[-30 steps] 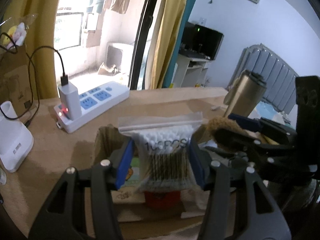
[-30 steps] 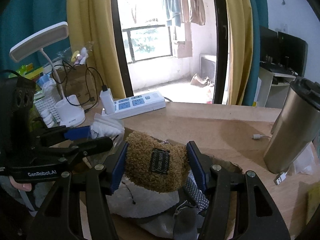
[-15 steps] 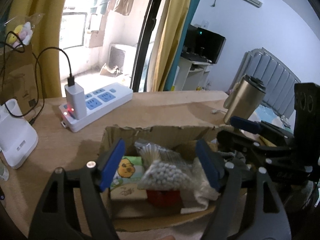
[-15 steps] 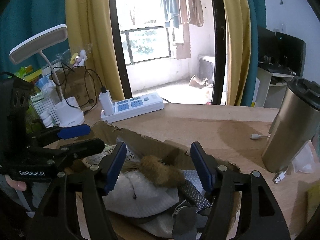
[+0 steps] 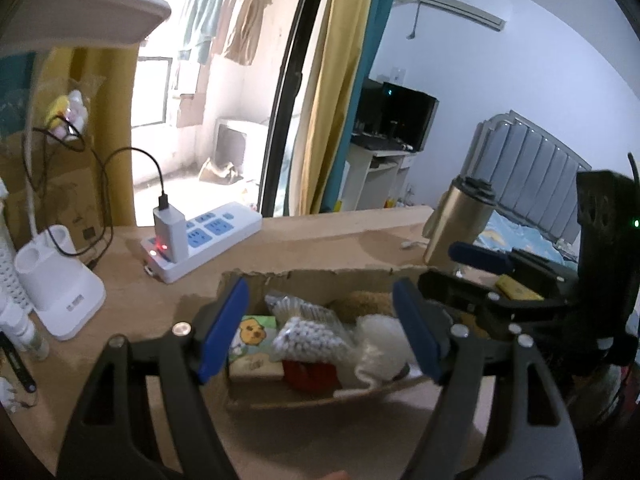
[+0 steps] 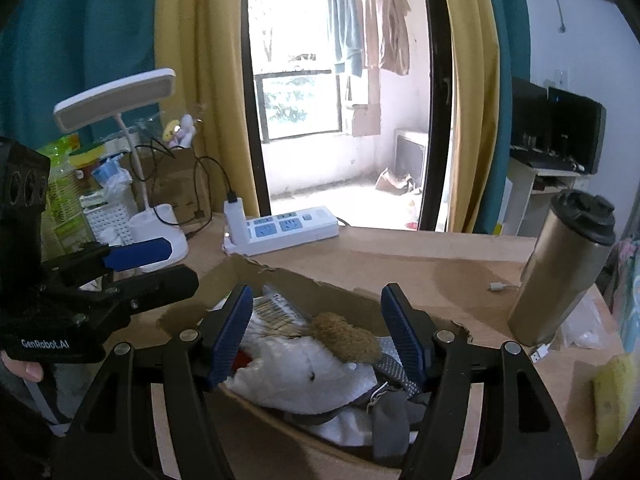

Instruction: Organize soft objects

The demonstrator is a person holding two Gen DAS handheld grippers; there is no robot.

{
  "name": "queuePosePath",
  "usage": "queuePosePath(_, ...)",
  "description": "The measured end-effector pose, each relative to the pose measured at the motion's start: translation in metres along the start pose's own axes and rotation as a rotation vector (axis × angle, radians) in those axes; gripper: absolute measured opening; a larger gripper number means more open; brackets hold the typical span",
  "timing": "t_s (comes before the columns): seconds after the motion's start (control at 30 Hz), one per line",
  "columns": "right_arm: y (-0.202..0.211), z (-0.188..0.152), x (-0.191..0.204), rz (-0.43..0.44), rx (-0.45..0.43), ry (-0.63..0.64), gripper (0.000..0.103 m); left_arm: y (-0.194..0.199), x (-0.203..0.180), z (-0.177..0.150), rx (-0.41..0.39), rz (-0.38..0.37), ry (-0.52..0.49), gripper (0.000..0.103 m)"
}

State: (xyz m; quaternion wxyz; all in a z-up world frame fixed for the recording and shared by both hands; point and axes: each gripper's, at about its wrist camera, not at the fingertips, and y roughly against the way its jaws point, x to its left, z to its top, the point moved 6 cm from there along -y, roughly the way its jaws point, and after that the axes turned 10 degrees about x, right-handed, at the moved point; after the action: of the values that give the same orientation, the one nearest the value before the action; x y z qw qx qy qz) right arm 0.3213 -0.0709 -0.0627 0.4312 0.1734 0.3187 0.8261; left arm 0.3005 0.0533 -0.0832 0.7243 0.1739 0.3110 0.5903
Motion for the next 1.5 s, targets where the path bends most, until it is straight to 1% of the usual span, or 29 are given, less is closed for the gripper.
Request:
queuePosePath(0.17,0.019,-0.002,0.01,-0.007,-0.02,0.009,0.07,0.027,-0.007,-0.006,-0.033,0.012,-0.014,0.076)
queuePosePath(0.43,0.056,-0.012,0.023,-0.021,-0.057,0.021,0.07,0.064,-0.023,-0.018,-0.061,0.019,-0.048,0.076)
queuePosePath(0.6,0.078,-0.021,0.027,-0.052,-0.076,0.032,0.07,0.088,-0.034,-0.027,-0.089,0.028,-0.06,0.076)
queuePosePath(0.73,0.095,-0.029,0.027,-0.075,-0.09,0.034,0.07,0.104,-0.042,-0.033,-0.11,0.051,-0.078,0.076)
queuePosePath(0.87,0.109,-0.041,0.024,-0.09,-0.102,0.022,0.071,0.118,-0.052,-0.044,-0.128,0.048,-0.091,0.076)
queuePosePath(0.93,0.114,-0.047,0.023,-0.119,-0.115,0.018,0.071,0.123,-0.059,-0.05,-0.138,0.049,-0.104,0.076)
queuePosePath(1.03,0.12,-0.059,0.024,-0.132,-0.113,0.022,0.071,0.126,-0.068,-0.063,-0.137,0.052,-0.119,0.077)
queuePosePath(1.17,0.128,-0.074,0.03,-0.165,-0.13,0.033,0.071,0.128,-0.071,-0.08,-0.129,0.037,-0.087,0.077)
queuePosePath(1.23,0.131,-0.08,0.031,-0.166,-0.138,0.023,0.071,0.131,-0.069,-0.09,-0.134,0.026,-0.048,0.08)
queuePosePath(1.27,0.133,-0.084,0.032,-0.158,-0.142,0.01,0.071,0.133,-0.069,-0.095,-0.139,0.019,-0.03,0.088)
queuePosePath(1.3,0.135,-0.088,0.033,-0.151,-0.142,0.0,0.071,0.136,-0.068,-0.099,-0.15,0.016,-0.015,0.093)
queuePosePath(1.37,0.137,-0.094,0.036,-0.141,-0.143,-0.009,0.071,0.141,-0.065,-0.106,-0.185,0.045,-0.006,0.093)
queuePosePath(1.47,0.142,-0.102,0.04,-0.137,-0.157,0.001,0.073,0.151,-0.063,-0.114,-0.229,0.112,-0.014,0.094)
queuePosePath(1.5,0.144,-0.106,0.04,-0.138,-0.158,0.0,0.076,0.153,-0.061,-0.116,-0.24,0.128,-0.013,0.096)
